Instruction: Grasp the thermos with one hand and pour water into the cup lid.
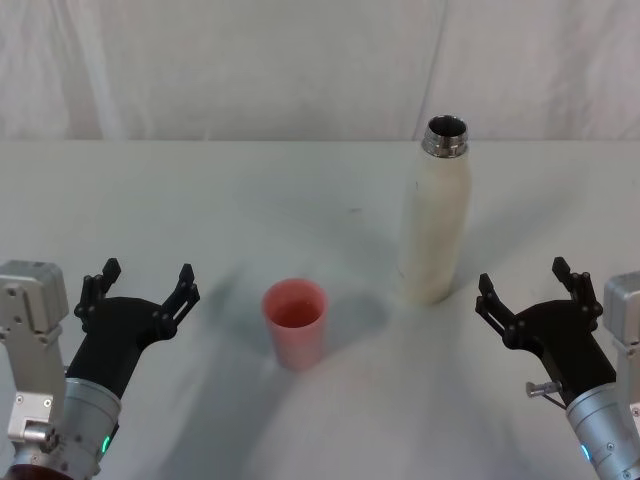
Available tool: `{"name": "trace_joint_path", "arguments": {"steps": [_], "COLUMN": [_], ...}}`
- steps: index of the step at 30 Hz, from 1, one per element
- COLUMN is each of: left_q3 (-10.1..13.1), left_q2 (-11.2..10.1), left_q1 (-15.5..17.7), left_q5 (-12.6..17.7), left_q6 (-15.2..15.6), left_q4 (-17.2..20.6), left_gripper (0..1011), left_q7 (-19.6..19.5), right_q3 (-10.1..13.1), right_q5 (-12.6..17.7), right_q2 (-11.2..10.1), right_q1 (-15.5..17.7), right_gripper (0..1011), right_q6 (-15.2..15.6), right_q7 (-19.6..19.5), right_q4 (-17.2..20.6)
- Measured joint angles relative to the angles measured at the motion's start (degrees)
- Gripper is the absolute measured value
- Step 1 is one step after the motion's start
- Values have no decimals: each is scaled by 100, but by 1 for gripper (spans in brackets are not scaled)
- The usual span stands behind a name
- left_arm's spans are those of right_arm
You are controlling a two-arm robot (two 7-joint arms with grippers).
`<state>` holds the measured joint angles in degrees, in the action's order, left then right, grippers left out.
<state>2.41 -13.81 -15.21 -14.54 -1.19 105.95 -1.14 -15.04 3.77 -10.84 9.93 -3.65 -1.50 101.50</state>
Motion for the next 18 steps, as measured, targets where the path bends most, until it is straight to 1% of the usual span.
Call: {"name": "trace_joint_path", "arguments": {"steps": [18], "left_q3": [0], "left_q2": [0], "left_q1": [0], "left_q5": [0], "left_q6": [0], "left_q4": [0], "left_gripper": [1001], "left_q7": [0], "right_q3": [0], "right_q5": [0], "right_q2": [0], "right_q1": [0], "right_gripper": [1001], "right_q6": [0], "right_q7": [0], "right_q4": [0]}}
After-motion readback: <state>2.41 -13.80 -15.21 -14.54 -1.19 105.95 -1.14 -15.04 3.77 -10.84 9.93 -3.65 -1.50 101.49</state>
